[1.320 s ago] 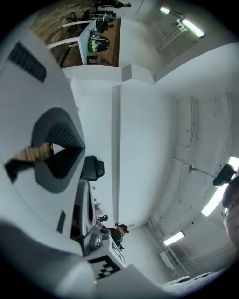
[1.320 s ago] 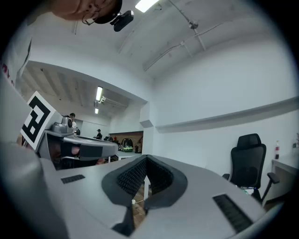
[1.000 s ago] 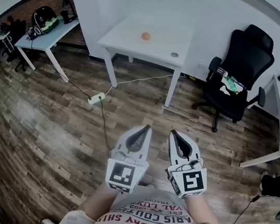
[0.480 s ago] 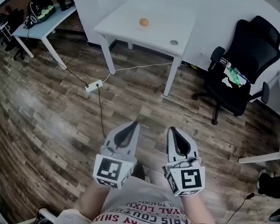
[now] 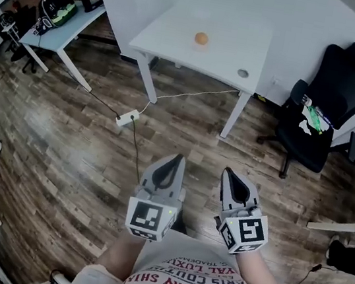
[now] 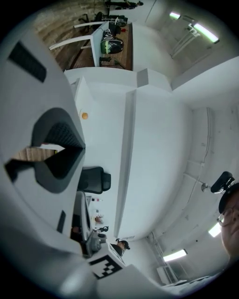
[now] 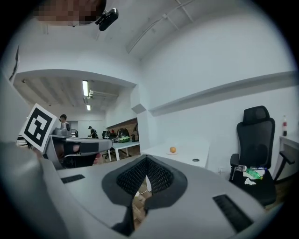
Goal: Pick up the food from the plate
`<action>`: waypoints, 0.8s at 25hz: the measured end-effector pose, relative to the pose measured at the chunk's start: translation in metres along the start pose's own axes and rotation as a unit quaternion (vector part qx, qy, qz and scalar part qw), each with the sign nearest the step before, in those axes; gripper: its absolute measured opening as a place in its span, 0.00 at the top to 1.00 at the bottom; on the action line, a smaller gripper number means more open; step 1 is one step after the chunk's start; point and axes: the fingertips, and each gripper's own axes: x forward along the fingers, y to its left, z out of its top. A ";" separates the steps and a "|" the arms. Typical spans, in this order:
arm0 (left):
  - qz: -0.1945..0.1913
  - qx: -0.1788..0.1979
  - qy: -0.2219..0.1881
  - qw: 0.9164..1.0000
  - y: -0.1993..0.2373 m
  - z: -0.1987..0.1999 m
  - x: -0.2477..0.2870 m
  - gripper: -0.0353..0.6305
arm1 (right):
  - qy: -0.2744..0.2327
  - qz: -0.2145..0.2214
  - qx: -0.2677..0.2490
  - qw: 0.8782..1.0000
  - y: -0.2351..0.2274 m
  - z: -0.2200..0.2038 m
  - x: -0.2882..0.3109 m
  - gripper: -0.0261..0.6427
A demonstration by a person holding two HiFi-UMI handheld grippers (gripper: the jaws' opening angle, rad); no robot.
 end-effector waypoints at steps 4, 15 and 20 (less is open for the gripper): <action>-0.015 0.004 -0.001 1.000 0.062 0.013 0.051 0.94 | 0.013 -0.003 0.010 1.000 -0.007 0.013 0.086 0.94; -0.010 -0.045 0.006 0.999 0.202 0.043 0.148 0.94 | 0.013 -0.003 0.005 1.000 -0.021 0.059 0.248 0.94; -0.004 -0.045 0.018 0.999 0.224 0.030 0.183 0.94 | 0.021 -0.001 0.009 1.000 -0.044 0.054 0.290 0.94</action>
